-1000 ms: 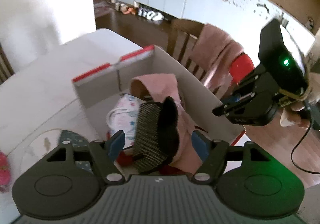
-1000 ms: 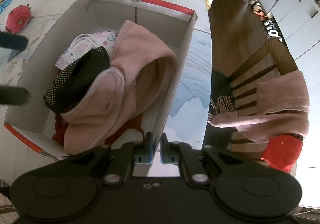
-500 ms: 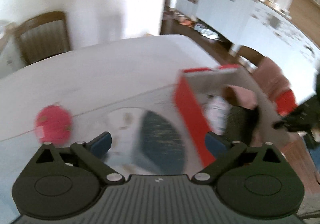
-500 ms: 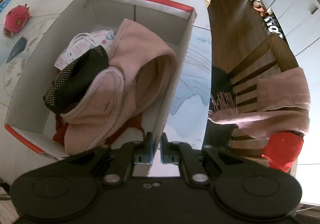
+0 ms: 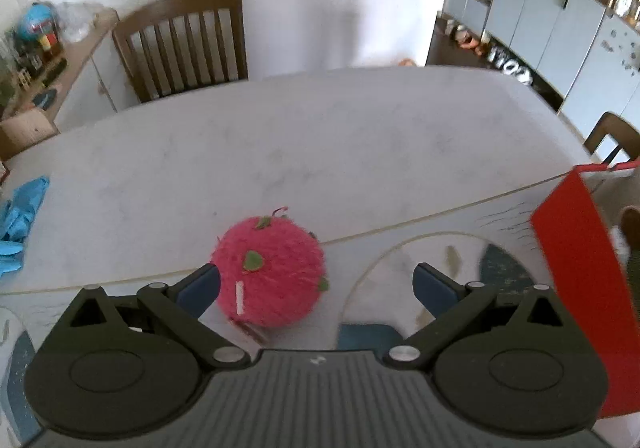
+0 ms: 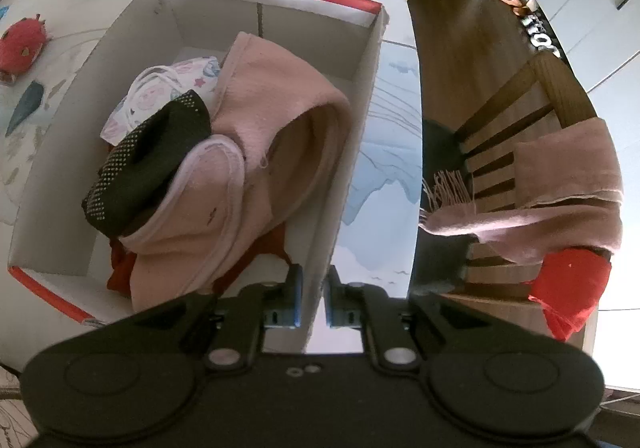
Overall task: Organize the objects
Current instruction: 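Move the left gripper to the pink fuzzy plush on the table, then close the left gripper on the pink fuzzy plush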
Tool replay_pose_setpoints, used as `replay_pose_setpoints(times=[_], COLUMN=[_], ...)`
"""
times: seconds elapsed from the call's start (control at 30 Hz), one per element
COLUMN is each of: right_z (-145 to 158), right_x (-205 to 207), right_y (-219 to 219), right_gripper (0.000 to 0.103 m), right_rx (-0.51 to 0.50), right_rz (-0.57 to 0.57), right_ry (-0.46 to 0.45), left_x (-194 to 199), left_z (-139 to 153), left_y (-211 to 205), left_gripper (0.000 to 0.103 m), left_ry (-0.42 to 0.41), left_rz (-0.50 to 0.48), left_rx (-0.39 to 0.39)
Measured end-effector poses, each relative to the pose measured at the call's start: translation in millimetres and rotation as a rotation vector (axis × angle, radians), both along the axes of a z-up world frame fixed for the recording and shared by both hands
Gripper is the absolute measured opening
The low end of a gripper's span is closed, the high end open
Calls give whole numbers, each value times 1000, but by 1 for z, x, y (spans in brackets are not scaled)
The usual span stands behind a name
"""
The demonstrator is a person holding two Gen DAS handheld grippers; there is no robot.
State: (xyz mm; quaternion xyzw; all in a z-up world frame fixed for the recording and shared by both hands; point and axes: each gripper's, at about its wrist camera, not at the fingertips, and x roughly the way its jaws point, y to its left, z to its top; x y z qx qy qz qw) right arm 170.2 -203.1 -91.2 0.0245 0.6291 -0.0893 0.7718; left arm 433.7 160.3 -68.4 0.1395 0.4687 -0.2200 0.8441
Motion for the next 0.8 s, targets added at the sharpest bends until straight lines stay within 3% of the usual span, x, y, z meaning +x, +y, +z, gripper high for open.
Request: replay_pose_setpoints(times=[0.3,0.6,0.67,0.7,0.8], right_z=[-5,-9,-10,-11,-11], right_x=[6,7,8,8,8], right_y=[3,2,2,2,1], right_gripper=[10,10,9,9,7], right_rx=[-19,-27,-28,-29,-33], right_rz=[-36,-63,-66,-70,-74], right_ry=[33,50,49,50,49], left_x=[48,58,57,56,52], left_z=[-57,-73,-72,-71,-67], left_y=[-2,-6,-5,-5,-1], left_gripper=[103,102,96,87,81], left_ry=[105,111,110,103,100], left_rz=[6,9,9,14,27], left_rx=[83,132,127,133,120])
